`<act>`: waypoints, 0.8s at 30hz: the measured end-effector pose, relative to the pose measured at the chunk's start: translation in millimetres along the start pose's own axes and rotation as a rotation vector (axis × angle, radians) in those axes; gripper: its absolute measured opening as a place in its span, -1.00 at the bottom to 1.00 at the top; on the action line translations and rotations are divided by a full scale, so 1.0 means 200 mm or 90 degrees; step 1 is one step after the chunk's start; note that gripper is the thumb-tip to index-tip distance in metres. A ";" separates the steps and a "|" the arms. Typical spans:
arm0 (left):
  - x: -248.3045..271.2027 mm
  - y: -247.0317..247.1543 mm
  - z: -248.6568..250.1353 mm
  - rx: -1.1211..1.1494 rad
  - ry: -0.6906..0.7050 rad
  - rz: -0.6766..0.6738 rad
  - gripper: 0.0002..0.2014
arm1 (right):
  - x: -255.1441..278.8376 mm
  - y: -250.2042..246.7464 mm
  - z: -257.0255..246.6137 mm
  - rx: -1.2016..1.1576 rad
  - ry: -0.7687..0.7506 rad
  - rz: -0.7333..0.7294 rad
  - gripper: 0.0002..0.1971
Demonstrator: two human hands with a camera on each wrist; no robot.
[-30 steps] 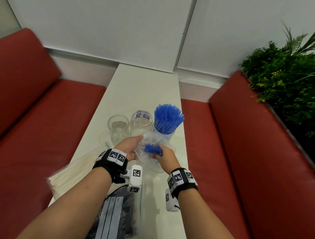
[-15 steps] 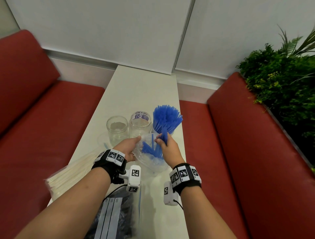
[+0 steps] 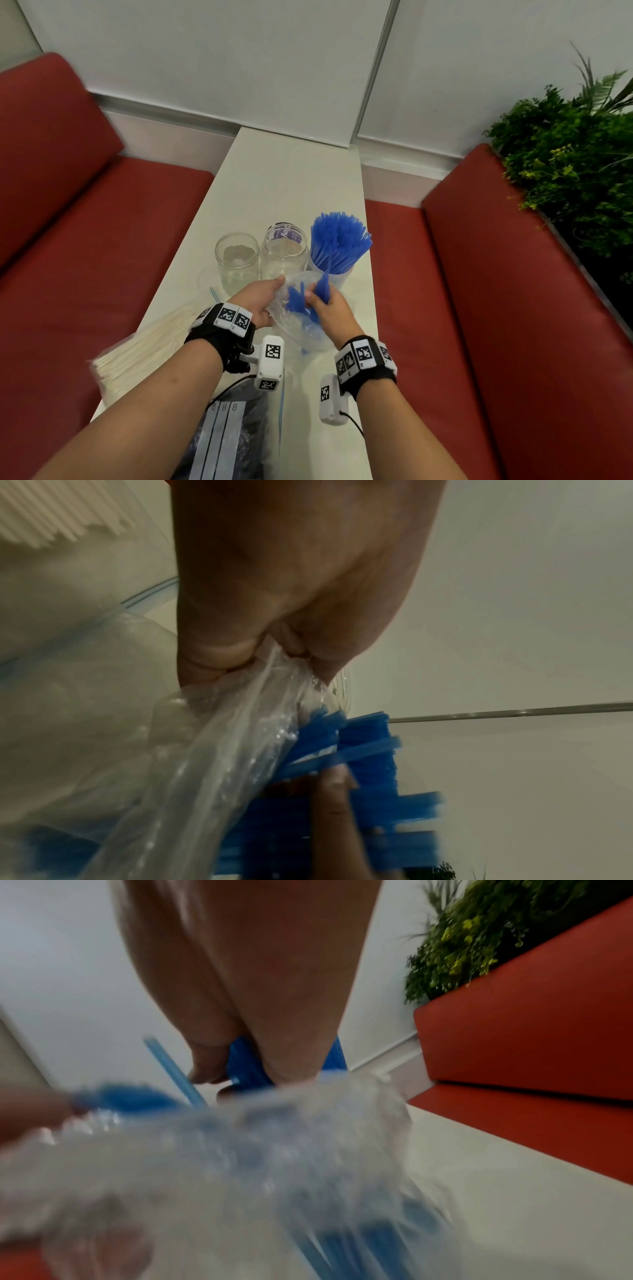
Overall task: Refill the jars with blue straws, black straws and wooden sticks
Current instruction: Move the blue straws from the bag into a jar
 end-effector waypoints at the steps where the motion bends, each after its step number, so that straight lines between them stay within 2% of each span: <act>1: -0.01 0.00 0.00 -0.008 0.000 0.002 -0.60 | 0.01 0.02 0.06 0.009 0.027 0.005 -0.89; 3: -0.03 -0.02 -0.01 -0.027 0.004 0.015 -0.58 | 0.03 0.01 0.16 0.027 0.071 0.029 -0.83; 5: -0.05 -0.04 -0.01 -0.031 0.004 0.018 -0.58 | 0.01 -0.03 0.16 0.039 0.076 0.046 -0.79; 8: -0.06 -0.05 0.00 -0.018 -0.002 0.020 -0.60 | -0.08 -0.14 -0.04 0.028 0.014 0.064 -0.67; 11: -0.07 -0.06 0.01 -0.013 0.001 0.031 -0.61 | -0.19 -0.36 -0.37 -0.085 -0.096 0.154 -0.62; 13: -0.08 -0.06 0.01 -0.008 -0.005 0.028 -0.61 | -0.26 -0.50 -0.52 -0.159 -0.146 0.225 -0.65; 15: -0.09 -0.06 0.00 -0.006 -0.012 0.027 -0.61 | -0.32 -0.56 -0.59 -0.193 -0.152 0.259 -0.72; 24: -0.13 -0.11 0.00 -0.030 -0.012 0.053 -0.57 | -0.48 -0.56 -0.72 -0.122 -0.166 0.304 -0.74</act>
Point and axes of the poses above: each hand's wrist, its own x-axis away from the middle knuckle, its own y-axis out of the palm, z = x × y, the point moved 10 cm from there along -x, towards the middle knuckle, and after that the axes turned 7 degrees about z, right-handed, at the moved point
